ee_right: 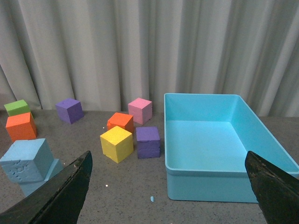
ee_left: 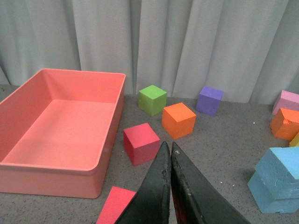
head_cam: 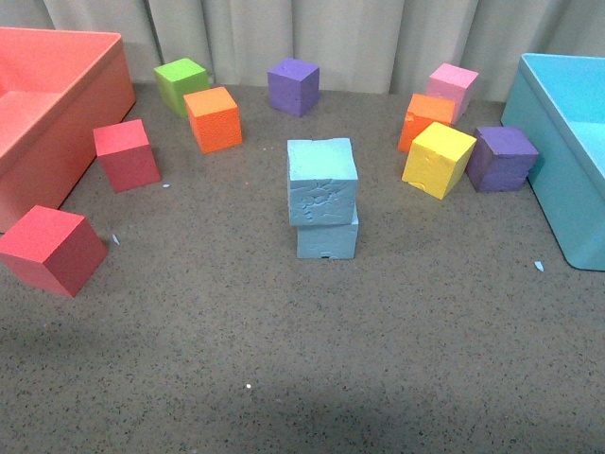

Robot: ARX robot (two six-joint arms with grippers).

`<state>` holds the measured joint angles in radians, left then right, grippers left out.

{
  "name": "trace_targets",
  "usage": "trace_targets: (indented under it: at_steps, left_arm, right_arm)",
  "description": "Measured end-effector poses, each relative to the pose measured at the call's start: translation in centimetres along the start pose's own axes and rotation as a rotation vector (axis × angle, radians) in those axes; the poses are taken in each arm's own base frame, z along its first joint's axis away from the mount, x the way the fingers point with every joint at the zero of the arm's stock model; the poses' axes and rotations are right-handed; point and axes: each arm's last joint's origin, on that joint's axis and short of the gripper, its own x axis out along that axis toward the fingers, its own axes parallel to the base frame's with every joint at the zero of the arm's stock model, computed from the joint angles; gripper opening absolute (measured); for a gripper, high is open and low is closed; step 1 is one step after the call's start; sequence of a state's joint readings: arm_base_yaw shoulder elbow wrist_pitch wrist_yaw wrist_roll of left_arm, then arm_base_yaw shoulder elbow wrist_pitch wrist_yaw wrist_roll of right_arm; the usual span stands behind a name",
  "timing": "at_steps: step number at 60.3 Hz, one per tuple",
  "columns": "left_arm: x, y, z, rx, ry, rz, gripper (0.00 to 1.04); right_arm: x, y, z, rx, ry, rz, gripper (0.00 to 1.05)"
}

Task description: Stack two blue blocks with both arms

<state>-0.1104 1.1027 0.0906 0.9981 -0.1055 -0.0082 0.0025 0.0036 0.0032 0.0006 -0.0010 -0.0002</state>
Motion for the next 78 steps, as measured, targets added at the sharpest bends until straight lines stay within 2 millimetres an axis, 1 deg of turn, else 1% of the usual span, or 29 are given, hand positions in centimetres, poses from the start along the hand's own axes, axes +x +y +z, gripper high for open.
trace_targets:
  at_steps: [9, 11, 18, 56, 78]
  left_arm:
    - [-1.3, 0.6, 0.0, 0.0, 0.002, 0.005, 0.04]
    - [-1.6, 1.0, 0.0, 0.0, 0.001, -0.019, 0.04]
    - [-2.5, 1.6, 0.1, -0.001, -0.001, 0.007, 0.04]
    - [-5.5, 1.6, 1.0, -0.001, -0.035, 0.004, 0.04]
    - [-6.4, 1.6, 1.1, -0.001, -0.037, 0.005, 0.04]
  right_arm:
    - [0.0, 0.0, 0.0, 0.0, 0.0, 0.0, 0.95]
    - [0.0, 0.0, 0.0, 0.0, 0.0, 0.0, 0.95]
    - [0.0, 0.0, 0.0, 0.0, 0.0, 0.0, 0.95]
    - [0.0, 0.0, 0.0, 0.0, 0.0, 0.0, 0.95]
    - [0.0, 0.0, 0.0, 0.0, 0.0, 0.0, 0.95]
